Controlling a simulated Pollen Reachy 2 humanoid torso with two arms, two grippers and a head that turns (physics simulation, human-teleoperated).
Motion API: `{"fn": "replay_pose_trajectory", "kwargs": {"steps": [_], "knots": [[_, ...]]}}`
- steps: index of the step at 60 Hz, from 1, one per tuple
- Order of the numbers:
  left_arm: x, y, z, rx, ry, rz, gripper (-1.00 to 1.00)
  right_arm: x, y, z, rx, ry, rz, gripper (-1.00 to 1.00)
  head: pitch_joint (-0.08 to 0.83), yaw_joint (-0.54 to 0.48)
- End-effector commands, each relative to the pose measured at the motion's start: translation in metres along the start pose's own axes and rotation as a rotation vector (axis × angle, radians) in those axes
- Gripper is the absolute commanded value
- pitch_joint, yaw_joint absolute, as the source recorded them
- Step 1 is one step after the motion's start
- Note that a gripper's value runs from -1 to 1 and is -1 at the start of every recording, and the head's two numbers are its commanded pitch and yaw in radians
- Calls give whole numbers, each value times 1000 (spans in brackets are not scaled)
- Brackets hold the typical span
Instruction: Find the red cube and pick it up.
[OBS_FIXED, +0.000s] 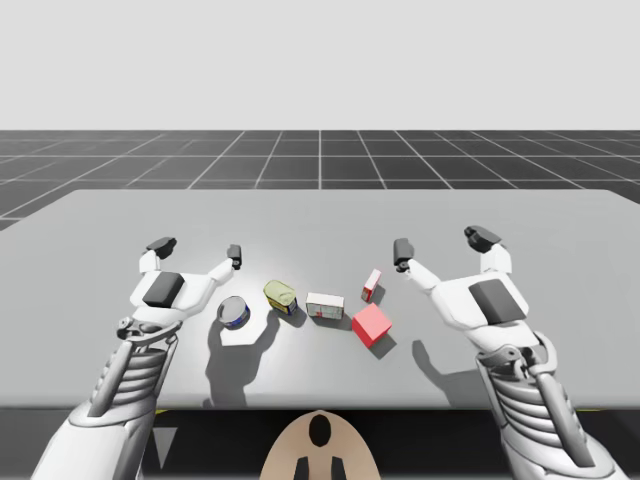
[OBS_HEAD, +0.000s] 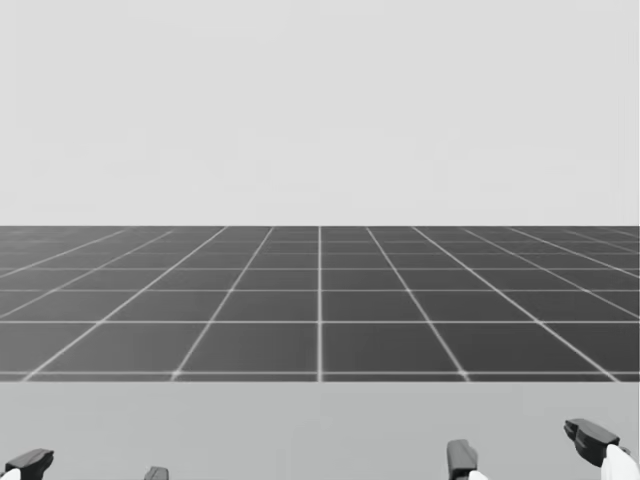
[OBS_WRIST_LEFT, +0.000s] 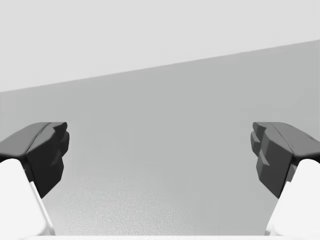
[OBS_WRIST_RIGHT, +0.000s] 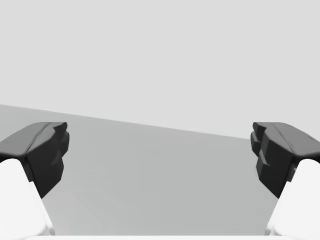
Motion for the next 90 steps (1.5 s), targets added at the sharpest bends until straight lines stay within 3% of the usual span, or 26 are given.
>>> {"fn": "replay_pose_trajectory", "kwargs": {"steps": [1,14,38,58,68,78,90], "knots": [[0,0,0,4,-4,-10,-1000,-1,2,2,-48,-13,-2,-1000,9,1],[-1,2,-1,11,1,-7,-1000,2,-1,0,-13,7,-34,-1000,97,-1],[-2,4,-2,18,4,-26,-1000,0,-1,-2,-5,17,-12,-1000,463,-52],[-2,3,-3,17,3,-35,-1000,0,0,-1,2,15,6,-1000,670,-139],[-1,3,-3,14,0,-30,-1000,-2,2,-1,12,17,16,-1000,730,-164],[0,3,-2,16,2,-26,-1000,-2,12,1,43,31,37,-1000,730,-179],[1,4,-1,21,5,-19,-1000,9,24,23,130,37,-5,-1000,722,-177]]}}
